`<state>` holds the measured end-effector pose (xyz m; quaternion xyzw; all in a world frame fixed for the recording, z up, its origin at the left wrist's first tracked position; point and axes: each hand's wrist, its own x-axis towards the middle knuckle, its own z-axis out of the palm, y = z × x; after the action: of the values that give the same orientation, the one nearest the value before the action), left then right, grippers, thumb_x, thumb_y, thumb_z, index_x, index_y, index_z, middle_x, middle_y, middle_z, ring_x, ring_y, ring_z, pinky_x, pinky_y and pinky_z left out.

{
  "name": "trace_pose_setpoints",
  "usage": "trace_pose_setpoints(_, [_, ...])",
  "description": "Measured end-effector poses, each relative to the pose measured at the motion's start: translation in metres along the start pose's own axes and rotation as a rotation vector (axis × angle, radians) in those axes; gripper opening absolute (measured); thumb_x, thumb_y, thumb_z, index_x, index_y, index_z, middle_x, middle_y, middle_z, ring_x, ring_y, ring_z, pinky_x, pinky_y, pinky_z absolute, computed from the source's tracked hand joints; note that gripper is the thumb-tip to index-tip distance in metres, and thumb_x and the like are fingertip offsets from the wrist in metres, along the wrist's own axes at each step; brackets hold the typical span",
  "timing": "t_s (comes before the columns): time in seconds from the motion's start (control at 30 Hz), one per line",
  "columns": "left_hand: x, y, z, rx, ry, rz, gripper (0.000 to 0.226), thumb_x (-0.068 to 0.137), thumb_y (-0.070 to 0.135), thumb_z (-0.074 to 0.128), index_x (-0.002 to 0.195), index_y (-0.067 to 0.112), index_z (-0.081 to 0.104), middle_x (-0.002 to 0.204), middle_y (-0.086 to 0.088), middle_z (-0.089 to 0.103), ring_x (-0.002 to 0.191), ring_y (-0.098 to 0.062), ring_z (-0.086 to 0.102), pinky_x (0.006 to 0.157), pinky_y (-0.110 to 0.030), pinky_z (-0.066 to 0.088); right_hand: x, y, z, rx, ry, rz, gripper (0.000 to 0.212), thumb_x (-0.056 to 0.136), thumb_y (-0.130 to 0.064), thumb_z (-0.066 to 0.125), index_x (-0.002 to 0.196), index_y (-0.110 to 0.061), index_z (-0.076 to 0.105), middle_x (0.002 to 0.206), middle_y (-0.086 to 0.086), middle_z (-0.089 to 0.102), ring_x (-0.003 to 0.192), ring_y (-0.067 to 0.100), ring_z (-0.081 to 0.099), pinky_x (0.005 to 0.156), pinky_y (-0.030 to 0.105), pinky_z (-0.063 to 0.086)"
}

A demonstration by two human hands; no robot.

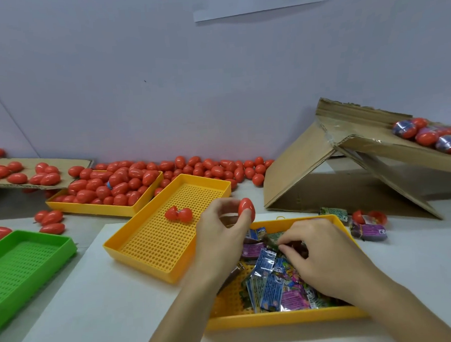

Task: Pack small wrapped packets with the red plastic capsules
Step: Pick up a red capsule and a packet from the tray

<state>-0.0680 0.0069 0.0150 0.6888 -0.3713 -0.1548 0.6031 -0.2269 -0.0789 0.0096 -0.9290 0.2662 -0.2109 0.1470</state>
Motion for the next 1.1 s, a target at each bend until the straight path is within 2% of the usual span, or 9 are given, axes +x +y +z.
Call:
trace_pose_setpoints(0.17, [-0.006, 0.002, -0.002, -0.027, -0.051, -0.025, 0.014, 0.089, 0.029, 0.073, 0.100, 0.023, 0.069, 0.093, 0.011, 0.072, 0.084, 0.000, 0.068, 0.063, -0.014, 0.053, 0.000, 0.002, 0.000, 0.004, -0.026, 0.007, 0.010, 0.087, -0.039, 0.072, 0.093, -0.034, 0.078, 0.086, -0.024, 0.068, 0.084, 0.003, 0.062, 0.087, 0.025, 0.050])
trace_pose_setpoints(0.33, [-0.012, 0.004, -0.004, -0.099, -0.106, -0.039, 0.016, 0.087, 0.024, 0.076, 0.100, 0.019, 0.069, 0.094, 0.006, 0.074, 0.084, -0.004, 0.071, 0.059, -0.012, 0.051, 0.001, 0.001, -0.003, 0.021, -0.050, 0.045, 0.005, 0.084, -0.038, 0.076, 0.084, -0.034, 0.079, 0.080, -0.022, 0.068, 0.079, 0.000, 0.061, 0.078, 0.029, 0.054])
trace_pose_setpoints(0.4, [-0.013, 0.004, -0.003, -0.105, -0.115, -0.042, 0.016, 0.086, 0.024, 0.077, 0.100, 0.018, 0.069, 0.094, 0.005, 0.074, 0.084, -0.006, 0.071, 0.060, -0.014, 0.052, 0.001, 0.001, -0.004, 0.032, -0.060, 0.056, 0.004, 0.084, -0.034, 0.077, 0.081, -0.033, 0.079, 0.078, -0.019, 0.071, 0.077, 0.000, 0.062, 0.075, 0.031, 0.056])
trace_pose_setpoints(0.57, [-0.014, 0.004, -0.002, -0.104, -0.113, -0.049, 0.016, 0.086, 0.025, 0.076, 0.099, 0.018, 0.070, 0.094, 0.002, 0.074, 0.087, -0.012, 0.072, 0.068, -0.021, 0.058, 0.002, 0.003, -0.005, 0.034, -0.044, 0.032, 0.011, 0.091, -0.030, 0.069, 0.087, -0.030, 0.079, 0.087, -0.015, 0.074, 0.080, 0.003, 0.063, 0.081, 0.033, 0.053])
trace_pose_setpoints(0.63, [-0.015, 0.005, -0.002, -0.108, -0.112, -0.048, 0.020, 0.087, 0.024, 0.075, 0.105, 0.018, 0.069, 0.097, 0.002, 0.073, 0.089, -0.014, 0.072, 0.071, -0.023, 0.059, 0.002, 0.003, -0.006, 0.058, -0.016, 0.022, 0.011, 0.090, -0.028, 0.069, 0.086, -0.028, 0.080, 0.085, -0.014, 0.074, 0.077, 0.002, 0.064, 0.076, 0.026, 0.055])
trace_pose_setpoints(0.73, [-0.016, 0.007, -0.001, -0.092, -0.116, -0.055, 0.026, 0.090, 0.022, 0.072, 0.114, 0.017, 0.068, 0.102, -0.001, 0.070, 0.092, -0.014, 0.070, 0.064, -0.017, 0.056, 0.002, 0.002, -0.009, 0.087, 0.025, 0.016, 0.010, 0.089, -0.022, 0.071, 0.085, -0.025, 0.080, 0.081, -0.013, 0.074, 0.076, 0.000, 0.064, 0.066, 0.006, 0.046])
trace_pose_setpoints(0.87, [-0.020, 0.009, 0.001, -0.138, -0.142, -0.083, 0.004, 0.095, 0.022, 0.065, 0.096, 0.021, 0.069, 0.095, -0.009, 0.069, 0.080, -0.012, 0.068, 0.053, -0.011, 0.050, 0.002, 0.001, -0.010, 0.121, 0.085, 0.017, 0.009, 0.087, -0.016, 0.071, 0.081, -0.019, 0.078, 0.076, -0.010, 0.072, 0.074, 0.000, 0.064, 0.067, 0.001, 0.041])
trace_pose_setpoints(1.0, [-0.017, 0.007, 0.002, -0.142, -0.158, -0.121, 0.007, 0.099, 0.015, 0.053, 0.096, 0.017, 0.060, 0.087, -0.009, 0.067, 0.066, -0.008, 0.062, 0.051, -0.015, 0.049, 0.002, 0.002, -0.009, 0.171, 0.122, 0.002, 0.009, 0.088, -0.013, 0.070, 0.082, -0.016, 0.076, 0.075, -0.013, 0.069, 0.086, -0.001, 0.061, 0.068, 0.003, 0.041])
trace_pose_setpoints(1.1, [-0.016, 0.006, 0.001, -0.175, -0.189, -0.126, 0.012, 0.097, 0.009, 0.049, 0.092, 0.017, 0.056, 0.079, -0.007, 0.060, 0.062, -0.012, 0.056, 0.049, -0.017, 0.046, 0.004, 0.004, -0.007, 0.173, 0.137, -0.026, 0.008, 0.091, -0.013, 0.069, 0.088, -0.015, 0.075, 0.081, -0.010, 0.068, 0.080, 0.005, 0.062, 0.071, 0.012, 0.045])
